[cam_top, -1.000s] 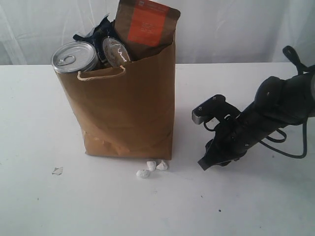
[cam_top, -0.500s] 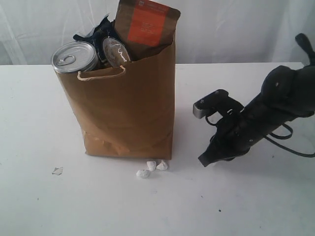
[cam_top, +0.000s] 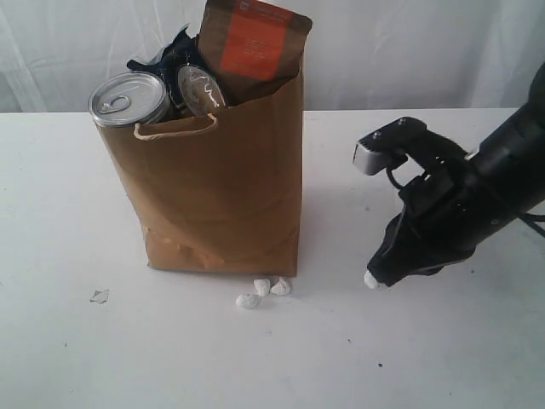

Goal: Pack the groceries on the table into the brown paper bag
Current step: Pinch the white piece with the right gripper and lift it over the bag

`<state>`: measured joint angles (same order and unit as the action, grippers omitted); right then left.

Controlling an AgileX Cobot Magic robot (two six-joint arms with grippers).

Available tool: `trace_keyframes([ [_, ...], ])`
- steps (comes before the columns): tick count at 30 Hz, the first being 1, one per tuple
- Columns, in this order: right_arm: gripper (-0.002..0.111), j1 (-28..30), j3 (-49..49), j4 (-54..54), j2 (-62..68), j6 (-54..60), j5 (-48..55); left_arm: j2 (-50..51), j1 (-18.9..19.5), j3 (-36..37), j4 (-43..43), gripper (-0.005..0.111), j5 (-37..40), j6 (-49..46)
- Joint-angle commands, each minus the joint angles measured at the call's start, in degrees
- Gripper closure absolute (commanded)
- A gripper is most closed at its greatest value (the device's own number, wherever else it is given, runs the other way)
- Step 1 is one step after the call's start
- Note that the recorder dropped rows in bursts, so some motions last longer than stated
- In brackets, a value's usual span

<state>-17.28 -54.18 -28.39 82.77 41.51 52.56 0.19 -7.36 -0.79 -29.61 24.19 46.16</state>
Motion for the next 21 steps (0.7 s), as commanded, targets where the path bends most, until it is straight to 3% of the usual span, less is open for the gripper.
trace_keyframes([
  [1,0.108,0.0,0.01,0.08,-8.81,-0.21,0.53,-0.19,-0.1,0.58,0.64,0.107,2.43,0.09],
  [6,0.108,0.0,0.01,-5.71,-18.09,-0.34,-17.94,-0.19,-0.1,0.58,0.64,0.107,2.43,0.09],
  [8,0.108,0.0,0.01,-18.32,-19.01,4.87,-24.59,-0.19,-0.1,0.58,0.64,0.107,2.43,0.09],
  [12,0.108,0.0,0.01,-38.43,-18.54,21.93,-27.49,-0.19,-0.1,0.58,0.64,0.107,2.43,0.09],
  [17,0.108,0.0,0.01,-58.83,-18.16,34.69,-32.81,-0.19,-0.1,0.58,0.64,0.107,2.43,0.09],
  [19,0.108,0.0,0.01,-68.97,-16.45,45.15,-29.99,-0.19,-0.1,0.58,0.64,0.107,2.43,0.09],
  [21,0.108,0.0,-0.21,-71.55,-14.44,52.1,-24.58,-0.19,-0.1,0.58,0.64,0.107,2.43,0.09],
])
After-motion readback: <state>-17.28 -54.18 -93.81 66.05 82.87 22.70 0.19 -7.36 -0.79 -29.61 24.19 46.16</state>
